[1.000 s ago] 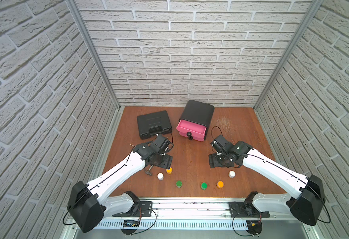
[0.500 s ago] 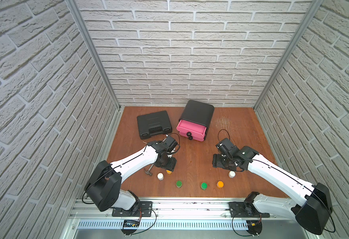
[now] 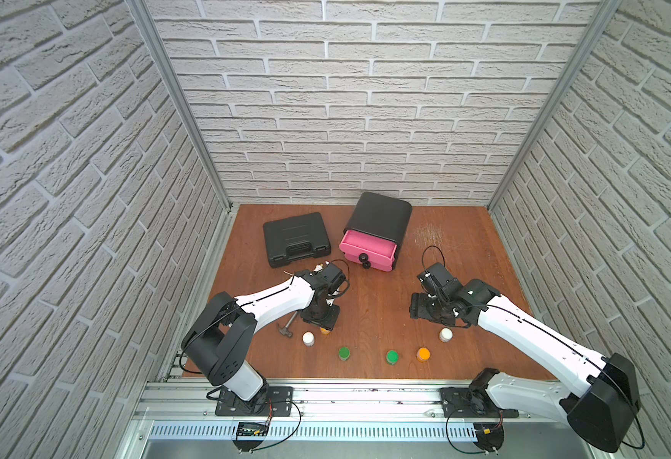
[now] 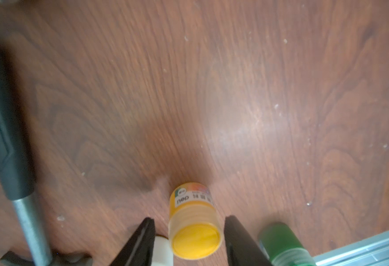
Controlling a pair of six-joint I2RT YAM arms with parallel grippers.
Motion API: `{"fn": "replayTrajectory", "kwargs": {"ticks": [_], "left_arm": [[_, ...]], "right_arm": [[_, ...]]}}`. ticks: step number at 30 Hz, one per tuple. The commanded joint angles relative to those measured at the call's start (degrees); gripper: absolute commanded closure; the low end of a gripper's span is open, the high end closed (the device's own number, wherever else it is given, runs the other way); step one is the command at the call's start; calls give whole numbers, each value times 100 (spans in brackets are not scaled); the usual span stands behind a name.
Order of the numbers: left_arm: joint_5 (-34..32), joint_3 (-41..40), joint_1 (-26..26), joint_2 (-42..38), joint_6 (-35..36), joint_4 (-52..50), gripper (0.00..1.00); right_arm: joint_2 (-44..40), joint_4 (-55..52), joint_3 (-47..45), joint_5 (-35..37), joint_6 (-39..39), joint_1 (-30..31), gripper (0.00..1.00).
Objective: Put the paint cans in the drawer according to color
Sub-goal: Pick up the paint can at the center of the board.
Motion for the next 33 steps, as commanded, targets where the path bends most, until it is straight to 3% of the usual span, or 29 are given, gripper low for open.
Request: {"fn": "replayTrajectory", "kwargs": {"ticks": [1,12,20,27,33], "left_arm": [[-198,117,-130,165,90,-111,48],[-192,208,-269,332,72,-75,66],[-297,463,-270,-64,168,-621,72],[-777,2240,29,-649,1162,-2302,72],[-803,4688,260,273,2221,-3351,71]], "right_arm": [[-112,86,104,81,-29,-47,21],[-181,68,78,42,-43,-100,21],[-322,-15,24,71,-52,-173,21],[-409,-18,-6,123,-144,-297,21],[-313,-84,147,73,-414,-451,21]]}}
